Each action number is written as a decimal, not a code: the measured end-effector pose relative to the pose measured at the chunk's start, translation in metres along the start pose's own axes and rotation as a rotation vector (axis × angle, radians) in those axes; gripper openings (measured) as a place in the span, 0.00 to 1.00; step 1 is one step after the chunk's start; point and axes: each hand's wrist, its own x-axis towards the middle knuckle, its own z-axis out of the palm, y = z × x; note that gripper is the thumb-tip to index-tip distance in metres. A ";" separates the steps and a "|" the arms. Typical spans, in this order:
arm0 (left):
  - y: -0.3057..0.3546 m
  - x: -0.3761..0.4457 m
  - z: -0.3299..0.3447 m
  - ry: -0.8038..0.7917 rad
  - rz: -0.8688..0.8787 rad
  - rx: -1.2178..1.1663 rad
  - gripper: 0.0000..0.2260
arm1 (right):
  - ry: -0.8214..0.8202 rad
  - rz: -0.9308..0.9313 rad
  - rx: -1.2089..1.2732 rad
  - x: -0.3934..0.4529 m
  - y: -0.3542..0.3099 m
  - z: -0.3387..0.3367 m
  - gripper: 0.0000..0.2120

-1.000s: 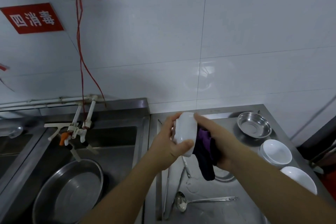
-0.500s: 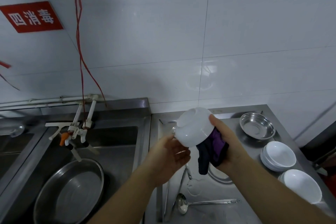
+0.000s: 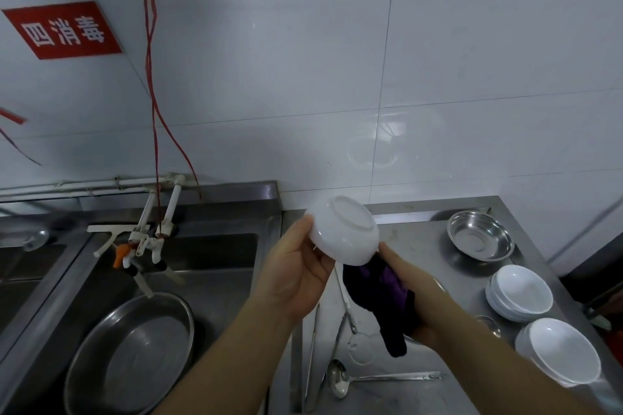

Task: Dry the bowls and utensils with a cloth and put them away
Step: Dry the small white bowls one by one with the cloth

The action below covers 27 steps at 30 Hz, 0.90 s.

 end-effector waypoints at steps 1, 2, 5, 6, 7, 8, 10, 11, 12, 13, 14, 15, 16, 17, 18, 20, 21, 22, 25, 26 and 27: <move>-0.001 0.000 0.000 -0.004 0.004 0.008 0.25 | 0.006 0.004 -0.051 -0.003 -0.001 -0.003 0.32; -0.001 0.001 -0.001 -0.017 0.014 0.009 0.25 | 0.010 0.007 -0.118 -0.007 -0.003 -0.003 0.29; 0.004 -0.001 -0.002 -0.039 0.071 0.030 0.22 | 0.116 0.003 -0.293 -0.015 -0.005 0.000 0.26; 0.006 0.000 -0.003 -0.040 0.092 0.074 0.20 | 0.179 -0.036 -0.292 -0.015 -0.006 0.001 0.24; 0.008 0.000 -0.004 -0.035 0.107 0.149 0.16 | 0.243 -0.102 -0.271 -0.014 -0.008 0.004 0.19; 0.008 -0.001 -0.006 -0.032 0.116 0.256 0.10 | 0.307 -0.191 -0.262 -0.015 -0.012 0.007 0.12; 0.005 -0.005 -0.008 -0.057 0.134 0.474 0.07 | 0.410 -0.395 -0.384 -0.018 -0.026 0.018 0.06; 0.002 -0.008 -0.008 -0.068 0.126 0.554 0.08 | 0.433 -0.515 -0.493 -0.021 -0.033 0.024 0.07; 0.000 -0.010 -0.007 -0.084 0.115 0.610 0.08 | 0.429 -0.638 -0.606 -0.026 -0.040 0.030 0.09; -0.002 -0.012 -0.005 -0.113 0.105 0.649 0.06 | 0.389 -0.749 -0.715 -0.031 -0.046 0.037 0.12; -0.003 -0.013 -0.004 -0.163 0.093 0.675 0.05 | 0.317 -0.843 -0.827 -0.035 -0.049 0.044 0.14; -0.005 -0.016 -0.002 -0.215 0.077 0.681 0.06 | 0.237 -0.921 -0.953 -0.039 -0.050 0.049 0.16; -0.005 -0.018 -0.001 -0.256 0.058 0.669 0.10 | 0.161 -0.994 -1.087 -0.040 -0.049 0.052 0.18; -0.005 -0.021 0.001 -0.284 0.036 0.644 0.13 | 0.095 -1.065 -1.203 -0.040 -0.047 0.053 0.20; -0.006 -0.022 0.001 -0.302 0.019 0.624 0.16 | 0.045 -1.110 -1.271 -0.039 -0.047 0.052 0.21; -0.006 -0.027 0.002 -0.327 0.004 0.620 0.18 | -0.002 -1.113 -1.278 -0.038 -0.048 0.051 0.22; -0.006 -0.029 0.001 -0.344 0.002 0.625 0.18 | -0.005 -1.093 -1.242 -0.038 -0.049 0.051 0.20; -0.006 -0.030 0.000 -0.362 0.003 0.634 0.18 | 0.007 -1.066 -1.198 -0.037 -0.050 0.051 0.19; -0.002 -0.034 0.001 -0.412 0.016 0.680 0.17 | 0.082 -0.940 -0.998 -0.032 -0.055 0.056 0.16; 0.000 -0.035 0.001 -0.433 0.026 0.709 0.16 | 0.099 -0.888 -0.900 -0.030 -0.058 0.057 0.15; 0.002 -0.036 0.003 -0.451 0.034 0.735 0.14 | 0.108 -0.845 -0.787 -0.027 -0.061 0.058 0.14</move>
